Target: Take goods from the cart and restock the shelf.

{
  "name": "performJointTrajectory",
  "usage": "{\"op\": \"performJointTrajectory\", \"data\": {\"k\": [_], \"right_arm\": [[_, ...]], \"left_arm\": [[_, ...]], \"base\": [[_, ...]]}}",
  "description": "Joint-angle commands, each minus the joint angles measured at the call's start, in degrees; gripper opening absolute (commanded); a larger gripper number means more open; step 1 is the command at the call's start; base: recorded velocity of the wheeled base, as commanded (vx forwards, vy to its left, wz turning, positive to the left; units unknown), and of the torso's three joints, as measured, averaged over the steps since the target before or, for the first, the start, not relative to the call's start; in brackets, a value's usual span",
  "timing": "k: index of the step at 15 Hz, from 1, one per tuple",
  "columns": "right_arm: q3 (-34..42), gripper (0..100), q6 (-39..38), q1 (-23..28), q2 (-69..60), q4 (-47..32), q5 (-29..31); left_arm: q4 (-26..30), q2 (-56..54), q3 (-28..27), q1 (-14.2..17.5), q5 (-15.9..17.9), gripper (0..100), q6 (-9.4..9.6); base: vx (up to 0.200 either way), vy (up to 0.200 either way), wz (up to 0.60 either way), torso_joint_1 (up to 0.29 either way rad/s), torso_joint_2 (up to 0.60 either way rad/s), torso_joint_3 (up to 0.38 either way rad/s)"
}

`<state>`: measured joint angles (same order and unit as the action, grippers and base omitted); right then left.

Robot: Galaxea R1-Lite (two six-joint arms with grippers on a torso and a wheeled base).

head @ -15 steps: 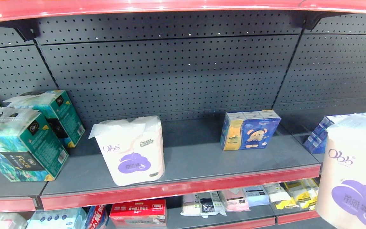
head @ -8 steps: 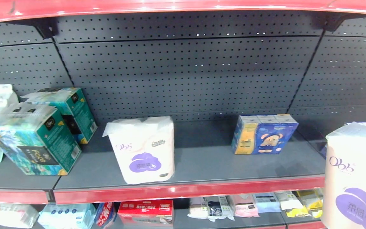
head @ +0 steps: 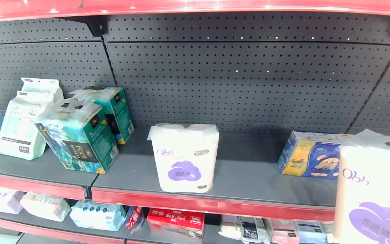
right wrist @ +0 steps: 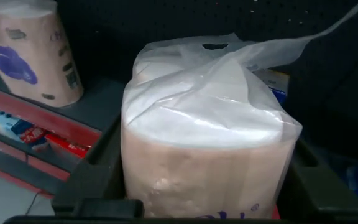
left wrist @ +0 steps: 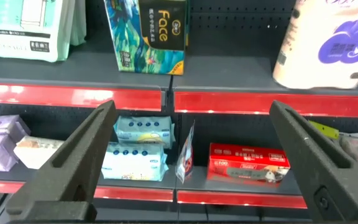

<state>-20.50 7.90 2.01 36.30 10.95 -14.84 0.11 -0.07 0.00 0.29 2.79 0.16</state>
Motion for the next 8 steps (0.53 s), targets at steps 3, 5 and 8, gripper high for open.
{"op": "performJointTrajectory", "data": {"k": [3,5,8], "right_arm": [[-5.25,0,-1.84,-11.94,11.07,2.59,-2.13],[-6.57,0,-2.80,-16.25,18.10,9.71,-2.13],[-6.92,0,-2.98,-19.77,26.54,18.76,-2.04]], "left_arm": [[-0.02,0.07,0.00,0.06,0.02,100,0.02],[-0.02,0.07,0.00,0.06,0.02,100,0.02],[-0.02,0.07,0.00,0.06,0.02,100,0.02]], "base": [[0.000,0.000,0.00,0.000,0.00,0.000],[0.000,0.000,0.00,0.000,0.00,0.000],[0.000,0.000,0.00,0.000,0.00,0.000]]}}
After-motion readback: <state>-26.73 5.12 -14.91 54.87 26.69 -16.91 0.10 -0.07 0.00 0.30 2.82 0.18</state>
